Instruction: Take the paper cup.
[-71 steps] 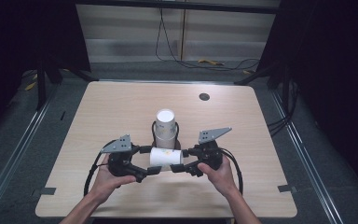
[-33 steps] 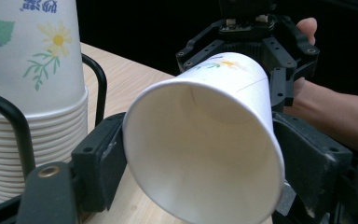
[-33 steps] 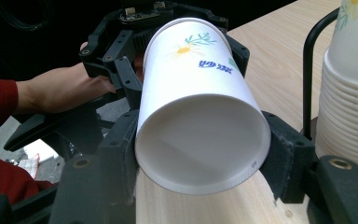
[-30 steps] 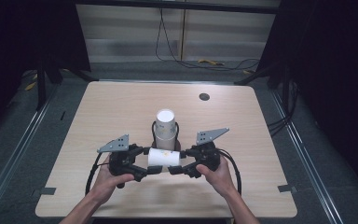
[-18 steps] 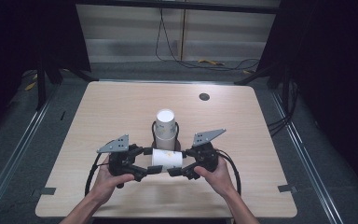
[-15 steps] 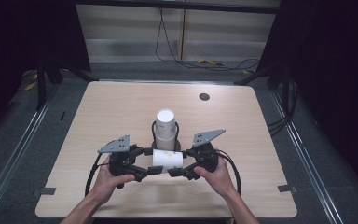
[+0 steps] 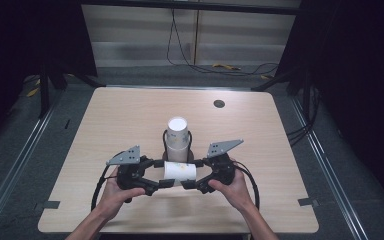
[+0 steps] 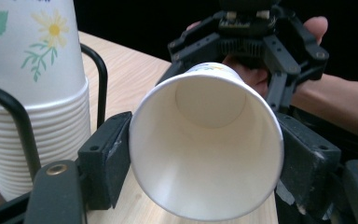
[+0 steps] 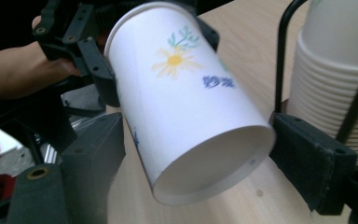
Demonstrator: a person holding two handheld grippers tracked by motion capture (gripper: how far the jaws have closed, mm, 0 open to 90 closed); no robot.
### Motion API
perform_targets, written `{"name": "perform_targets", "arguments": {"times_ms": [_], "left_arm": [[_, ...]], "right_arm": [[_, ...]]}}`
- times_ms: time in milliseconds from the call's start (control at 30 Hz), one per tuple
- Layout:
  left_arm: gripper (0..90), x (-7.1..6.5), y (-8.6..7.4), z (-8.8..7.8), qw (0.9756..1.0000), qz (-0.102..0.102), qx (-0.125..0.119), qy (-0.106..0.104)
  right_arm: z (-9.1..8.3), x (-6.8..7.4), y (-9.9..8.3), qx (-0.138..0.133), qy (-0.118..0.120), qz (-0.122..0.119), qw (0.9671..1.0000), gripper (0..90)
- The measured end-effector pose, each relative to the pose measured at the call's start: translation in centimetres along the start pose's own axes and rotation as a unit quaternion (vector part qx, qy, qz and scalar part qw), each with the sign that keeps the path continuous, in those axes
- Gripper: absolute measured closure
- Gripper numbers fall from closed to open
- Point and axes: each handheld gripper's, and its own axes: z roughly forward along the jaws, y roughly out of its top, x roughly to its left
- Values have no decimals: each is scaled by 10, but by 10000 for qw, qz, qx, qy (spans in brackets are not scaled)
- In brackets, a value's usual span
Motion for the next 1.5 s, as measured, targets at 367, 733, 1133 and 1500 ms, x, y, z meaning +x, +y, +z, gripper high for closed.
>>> {"name": "perform_targets", "arguments": {"times_ms": [367, 733, 1133, 1500], "left_arm": [[263, 3, 1, -6, 9997, -20, 100, 214], [265, 7, -1, -8, 9990, -109, 308, 314], [266, 11, 1, -17, 9973, -64, 613, 407], [267, 15, 6, -26, 9958, -64, 798, 450]], "right_arm": [[-3, -1, 0, -77, -140, 15, 9999, 170], [-4, -5, 0, -137, -288, 88, 9995, 165], [-8, -8, -1, -218, -573, 195, 9979, 154], [-13, -7, -2, -275, -707, 192, 9969, 151]]}}
